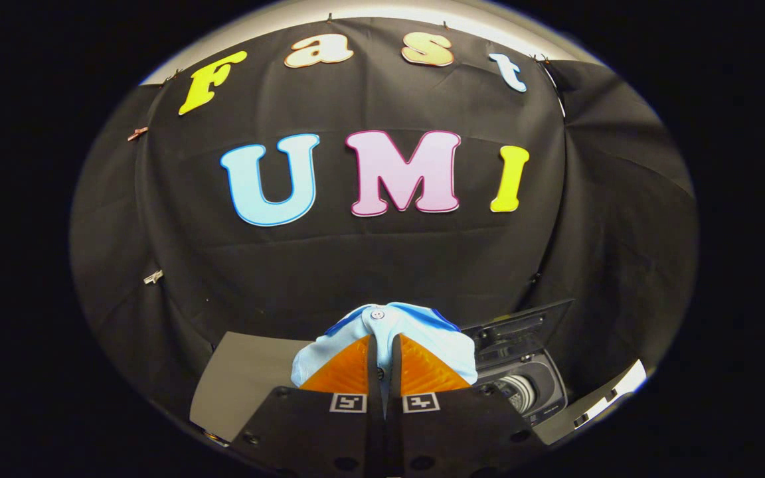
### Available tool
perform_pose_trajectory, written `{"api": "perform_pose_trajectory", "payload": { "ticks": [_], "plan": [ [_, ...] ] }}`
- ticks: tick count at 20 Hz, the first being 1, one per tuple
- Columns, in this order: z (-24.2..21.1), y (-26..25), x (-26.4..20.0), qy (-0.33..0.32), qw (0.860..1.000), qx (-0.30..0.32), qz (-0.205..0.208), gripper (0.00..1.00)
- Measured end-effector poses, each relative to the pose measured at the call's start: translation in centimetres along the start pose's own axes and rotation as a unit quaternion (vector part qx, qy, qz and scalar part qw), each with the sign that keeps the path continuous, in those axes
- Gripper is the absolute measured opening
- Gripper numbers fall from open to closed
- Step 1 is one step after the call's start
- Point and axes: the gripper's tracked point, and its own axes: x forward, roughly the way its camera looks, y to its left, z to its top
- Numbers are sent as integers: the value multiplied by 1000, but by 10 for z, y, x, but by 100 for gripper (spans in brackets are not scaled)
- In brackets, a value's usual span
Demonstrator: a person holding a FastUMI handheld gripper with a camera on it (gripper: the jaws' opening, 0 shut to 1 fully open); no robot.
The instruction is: Put the clothes into the washing machine and then close the washing machine lid.
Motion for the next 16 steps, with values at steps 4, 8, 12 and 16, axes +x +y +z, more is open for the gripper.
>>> {"api": "perform_pose_trajectory", "payload": {
  "ticks": [4, 8, 12, 16],
  "plan": [
    [6, -54, 4, -7, 1000, -11, -22, 5],
    [10, -102, 5, -11, 999, -13, -35, 5],
    [13, -148, 10, -14, 998, -10, -57, 5],
    [5, -181, 18, -6, 998, 6, -69, 5]
  ]
}}
